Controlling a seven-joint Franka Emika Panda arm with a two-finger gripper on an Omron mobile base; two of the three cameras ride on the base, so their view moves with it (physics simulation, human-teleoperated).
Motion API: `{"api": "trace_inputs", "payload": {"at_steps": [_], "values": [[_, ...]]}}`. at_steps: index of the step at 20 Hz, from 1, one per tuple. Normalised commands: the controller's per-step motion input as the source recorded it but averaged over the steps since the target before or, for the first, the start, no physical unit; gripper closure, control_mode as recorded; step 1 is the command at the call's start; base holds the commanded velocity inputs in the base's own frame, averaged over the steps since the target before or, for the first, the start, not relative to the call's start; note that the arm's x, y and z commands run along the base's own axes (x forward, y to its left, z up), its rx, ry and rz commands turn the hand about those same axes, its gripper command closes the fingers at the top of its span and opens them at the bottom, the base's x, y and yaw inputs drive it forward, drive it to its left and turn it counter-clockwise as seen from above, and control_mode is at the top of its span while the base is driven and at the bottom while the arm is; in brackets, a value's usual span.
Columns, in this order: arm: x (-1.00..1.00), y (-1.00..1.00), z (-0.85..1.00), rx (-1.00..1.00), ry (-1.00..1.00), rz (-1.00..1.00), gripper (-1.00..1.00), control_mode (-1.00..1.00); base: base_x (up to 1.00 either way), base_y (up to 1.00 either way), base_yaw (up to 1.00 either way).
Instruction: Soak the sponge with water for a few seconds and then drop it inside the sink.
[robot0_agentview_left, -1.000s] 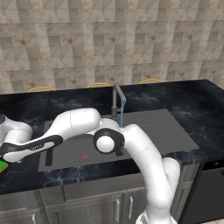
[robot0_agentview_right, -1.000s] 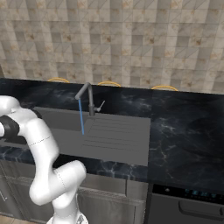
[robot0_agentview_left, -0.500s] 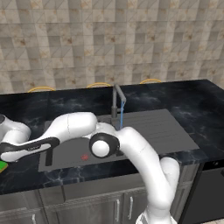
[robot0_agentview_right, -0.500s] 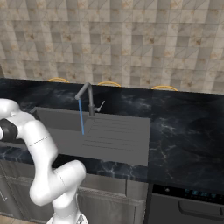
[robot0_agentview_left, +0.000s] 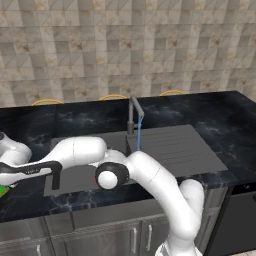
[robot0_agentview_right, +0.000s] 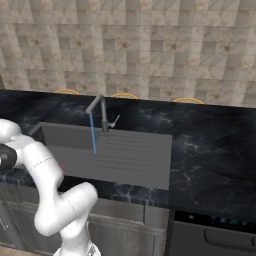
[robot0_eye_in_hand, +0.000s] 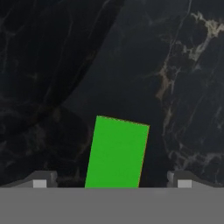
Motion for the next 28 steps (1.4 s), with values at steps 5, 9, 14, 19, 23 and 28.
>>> {"api": "trace_inputs", "payload": {"at_steps": [5, 9, 14, 19, 23, 28], "values": [[0.03, 0.02, 0.0, 0.0, 0.17, 0.0, -1.0, -1.0, 0.0, 0.0, 0.0], [0.0, 0.0, 0.0, 0.0, 0.09, 0.0, -1.0, -1.0, 0.0, 0.0, 0.0], [0.0, 0.03, 0.0, -0.03, 0.01, 0.0, -1.0, -1.0, 0.0, 0.0, 0.0], [0.0, 0.11, 0.0, -0.1, 0.0, 0.0, -1.0, -1.0, 0.0, 0.0, 0.0], [0.0, 0.09, -0.01, -0.08, 0.0, 0.0, -1.0, -1.0, 0.0, 0.0, 0.0], [0.0, 0.03, 0.0, -0.03, 0.0, 0.0, -1.0, -1.0, 0.0, 0.0, 0.0]]}}
